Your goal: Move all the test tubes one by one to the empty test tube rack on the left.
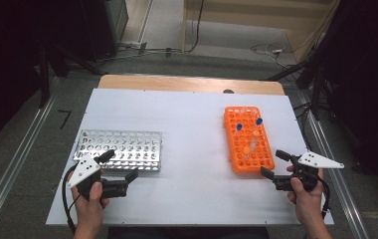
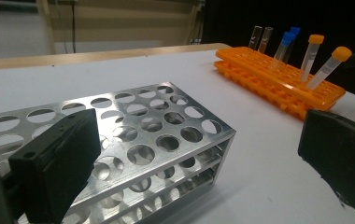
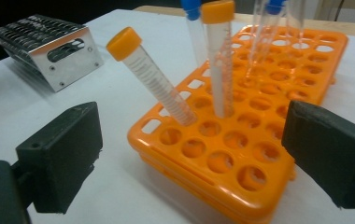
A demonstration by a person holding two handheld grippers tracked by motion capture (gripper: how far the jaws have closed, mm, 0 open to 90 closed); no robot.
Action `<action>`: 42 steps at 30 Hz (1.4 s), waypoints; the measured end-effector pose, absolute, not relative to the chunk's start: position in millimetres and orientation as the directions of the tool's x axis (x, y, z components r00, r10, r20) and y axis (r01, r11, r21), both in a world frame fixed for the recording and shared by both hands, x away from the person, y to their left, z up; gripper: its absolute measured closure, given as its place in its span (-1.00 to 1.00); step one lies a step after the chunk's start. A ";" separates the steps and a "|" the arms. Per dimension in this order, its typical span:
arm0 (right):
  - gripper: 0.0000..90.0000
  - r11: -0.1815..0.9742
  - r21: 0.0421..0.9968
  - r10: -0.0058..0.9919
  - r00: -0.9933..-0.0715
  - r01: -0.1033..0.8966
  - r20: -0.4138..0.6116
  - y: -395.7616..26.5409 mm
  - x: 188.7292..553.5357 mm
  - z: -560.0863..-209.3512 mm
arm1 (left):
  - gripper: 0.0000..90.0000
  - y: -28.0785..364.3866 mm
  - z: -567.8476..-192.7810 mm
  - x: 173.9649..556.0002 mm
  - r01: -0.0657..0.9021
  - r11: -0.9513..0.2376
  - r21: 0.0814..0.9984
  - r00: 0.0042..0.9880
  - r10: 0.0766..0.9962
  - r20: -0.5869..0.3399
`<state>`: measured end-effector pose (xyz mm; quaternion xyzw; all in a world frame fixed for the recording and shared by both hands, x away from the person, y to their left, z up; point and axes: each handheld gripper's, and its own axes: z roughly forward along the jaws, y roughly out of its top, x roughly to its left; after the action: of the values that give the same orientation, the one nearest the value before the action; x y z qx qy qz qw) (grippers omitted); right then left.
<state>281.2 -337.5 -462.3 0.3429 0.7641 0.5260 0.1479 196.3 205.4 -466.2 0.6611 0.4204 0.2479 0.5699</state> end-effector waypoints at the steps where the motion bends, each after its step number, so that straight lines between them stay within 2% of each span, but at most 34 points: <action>1: -0.87 0.216 0.904 0.674 -0.727 0.368 0.134 -334.4 281.5 -462.5 | -1.00 204.4 -466.2 196.5 0.272 0.006 0.962 0.525 0.837 -0.154; 5: -0.75 0.230 0.899 0.672 -0.729 0.373 0.130 -324.1 282.6 -463.1 | -1.00 200.4 -465.9 196.7 0.271 0.004 0.963 0.534 0.832 -0.153; 6: -0.60 0.221 0.900 0.672 -0.727 0.375 0.138 -318.5 283.5 -463.6 | -1.00 199.3 -465.8 196.8 0.270 0.002 0.963 0.537 0.830 -0.152; 8: -0.54 0.217 0.900 0.666 -0.731 0.378 0.147 -312.7 285.2 -464.3 | -1.00 196.9 -465.4 197.0 0.269 -0.002 0.963 0.542 0.827 -0.149; 10: -0.37 0.228 0.896 0.664 -0.734 0.380 0.142 -306.4 287.5 -466.1 | -1.00 194.3 -465.3 197.3 0.270 -0.006 0.963 0.546 0.824 -0.148; 17: -0.11 0.244 0.889 0.679 -0.723 0.387 0.128 -294.8 295.3 -471.8 | -1.00 186.7 -465.7 199.1 0.269 -0.013 0.963 0.560 0.816 -0.145; 18: -0.01 0.252 0.886 0.690 -0.714 0.389 0.118 -292.0 297.8 -474.0 | -1.00 185.8 -465.7 199.2 0.270 -0.016 0.963 0.561 0.815 -0.144; 24: 0.18 0.282 0.872 0.718 -0.691 0.401 0.085 -283.6 304.6 -481.4 | -1.00 179.4 -464.8 200.3 0.268 -0.016 0.963 0.565 0.812 -0.144; 26: 0.36 0.297 0.866 0.738 -0.672 0.403 0.060 -280.3 307.2 -485.6 | -1.00 177.7 -463.7 200.1 0.266 -0.019 0.964 0.568 0.811 -0.140; 27: 0.36 0.297 0.866 0.738 -0.672 0.403 0.060 -280.3 307.2 -485.6 | -1.00 176.5 -463.5 200.1 0.263 -0.018 0.965 0.569 0.810 -0.140; 31: 0.61 0.294 0.871 0.757 -0.652 0.393 0.039 -282.0 307.9 -486.4 | -1.00 173.4 -463.2 200.1 0.263 -0.029 0.964 0.576 0.807 -0.133; 34: 0.62 0.275 0.877 0.765 -0.642 0.393 0.048 -285.1 307.6 -485.6 | -1.00 170.7 -462.3 200.4 0.260 -0.030 0.965 0.579 0.805 -0.131; 42: 0.62 0.220 0.924 0.756 -0.653 0.314 0.042 -287.4 295.6 -463.3 | -1.00 158.9 -459.8 202.1 0.254 -0.044 0.966 0.608 0.784 -0.124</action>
<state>295.6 -287.4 -463.3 0.3564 0.7507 0.5129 0.2152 202.1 158.9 -459.8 0.6853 0.3789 0.2291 0.5782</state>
